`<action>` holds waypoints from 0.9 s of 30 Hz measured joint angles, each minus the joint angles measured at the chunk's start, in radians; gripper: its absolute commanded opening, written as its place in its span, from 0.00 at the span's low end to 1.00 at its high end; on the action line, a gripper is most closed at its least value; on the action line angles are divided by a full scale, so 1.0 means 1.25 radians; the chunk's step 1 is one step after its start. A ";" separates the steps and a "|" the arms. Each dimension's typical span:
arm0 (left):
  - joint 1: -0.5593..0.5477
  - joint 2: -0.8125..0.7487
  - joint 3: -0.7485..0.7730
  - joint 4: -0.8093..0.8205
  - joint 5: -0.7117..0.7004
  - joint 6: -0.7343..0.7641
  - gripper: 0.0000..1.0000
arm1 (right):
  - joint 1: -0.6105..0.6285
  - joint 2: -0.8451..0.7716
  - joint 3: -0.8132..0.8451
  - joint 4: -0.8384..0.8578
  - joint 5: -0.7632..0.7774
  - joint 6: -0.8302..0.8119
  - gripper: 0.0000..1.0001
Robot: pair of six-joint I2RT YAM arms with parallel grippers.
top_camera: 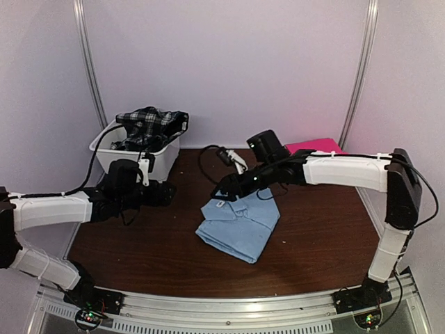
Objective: Fold and stack the mixed laundry pile
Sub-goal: Turn over at the center of the board, then rotate the square-folded T-shirt at the center of the board.
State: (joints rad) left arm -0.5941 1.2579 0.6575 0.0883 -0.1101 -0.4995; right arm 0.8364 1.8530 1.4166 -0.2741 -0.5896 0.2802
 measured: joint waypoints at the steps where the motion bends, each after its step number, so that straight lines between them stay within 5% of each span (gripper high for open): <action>1: -0.017 0.021 0.004 0.003 0.005 0.003 0.98 | -0.030 -0.036 -0.018 0.024 -0.027 0.011 0.55; 5: -0.119 0.143 0.068 -0.002 0.031 0.034 0.95 | -0.168 -0.105 -0.045 0.105 -0.081 0.018 0.48; 12: -0.229 0.368 0.234 0.006 0.139 0.067 0.82 | -0.224 0.051 -0.063 0.109 -0.074 -0.008 0.42; 19: -0.215 0.494 0.250 0.019 0.172 0.050 0.80 | -0.216 0.105 -0.196 0.114 -0.073 0.001 0.40; 27: -0.093 0.502 0.246 0.012 0.169 0.047 0.85 | -0.097 -0.081 -0.417 0.308 -0.206 0.158 0.46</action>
State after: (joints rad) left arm -0.7101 1.8851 0.9646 0.1032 0.1017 -0.4404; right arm 0.7155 1.7523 0.8951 0.1108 -0.8467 0.4778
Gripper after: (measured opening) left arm 0.826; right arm 0.441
